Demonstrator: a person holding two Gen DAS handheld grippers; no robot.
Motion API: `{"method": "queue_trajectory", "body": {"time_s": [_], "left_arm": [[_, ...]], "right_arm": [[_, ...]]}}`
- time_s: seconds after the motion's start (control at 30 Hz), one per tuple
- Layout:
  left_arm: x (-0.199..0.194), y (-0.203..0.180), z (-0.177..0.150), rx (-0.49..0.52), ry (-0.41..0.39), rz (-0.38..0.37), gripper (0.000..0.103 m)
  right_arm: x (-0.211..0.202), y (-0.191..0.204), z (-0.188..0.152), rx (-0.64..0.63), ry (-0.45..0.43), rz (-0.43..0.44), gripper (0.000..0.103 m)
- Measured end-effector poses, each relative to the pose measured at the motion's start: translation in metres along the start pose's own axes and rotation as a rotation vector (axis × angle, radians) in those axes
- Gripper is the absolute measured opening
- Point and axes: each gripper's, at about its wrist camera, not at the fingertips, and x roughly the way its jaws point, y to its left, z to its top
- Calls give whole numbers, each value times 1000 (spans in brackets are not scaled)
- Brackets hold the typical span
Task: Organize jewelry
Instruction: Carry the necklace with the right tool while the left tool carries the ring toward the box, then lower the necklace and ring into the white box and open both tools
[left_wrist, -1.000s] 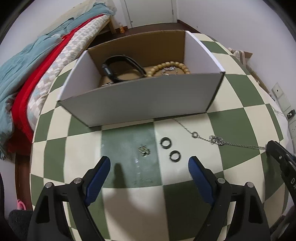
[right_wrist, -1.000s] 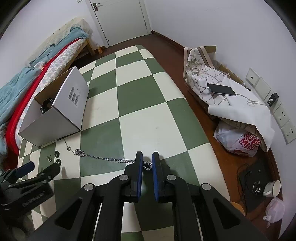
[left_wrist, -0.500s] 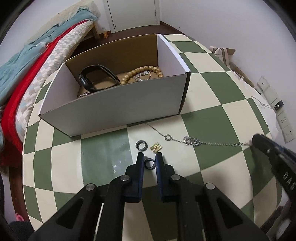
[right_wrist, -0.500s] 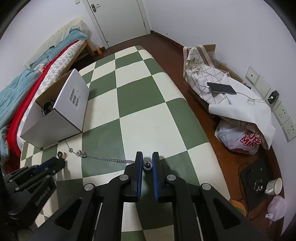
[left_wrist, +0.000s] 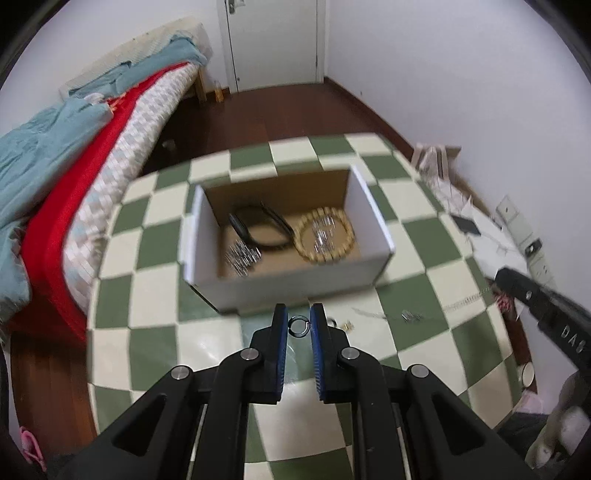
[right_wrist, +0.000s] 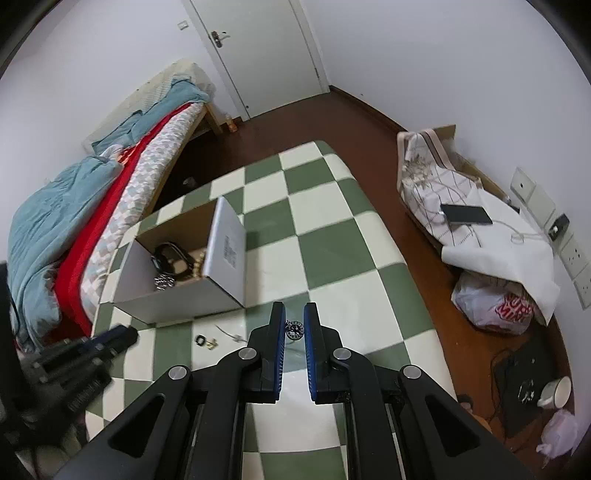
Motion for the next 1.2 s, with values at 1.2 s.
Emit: {"method": "queue_trajectory", "body": {"time_s": [1.2], "left_arm": [[33,81,86,-140,155,-213,10]], "right_arm": [[-22,155,128,-302,-10,108,10]]}}
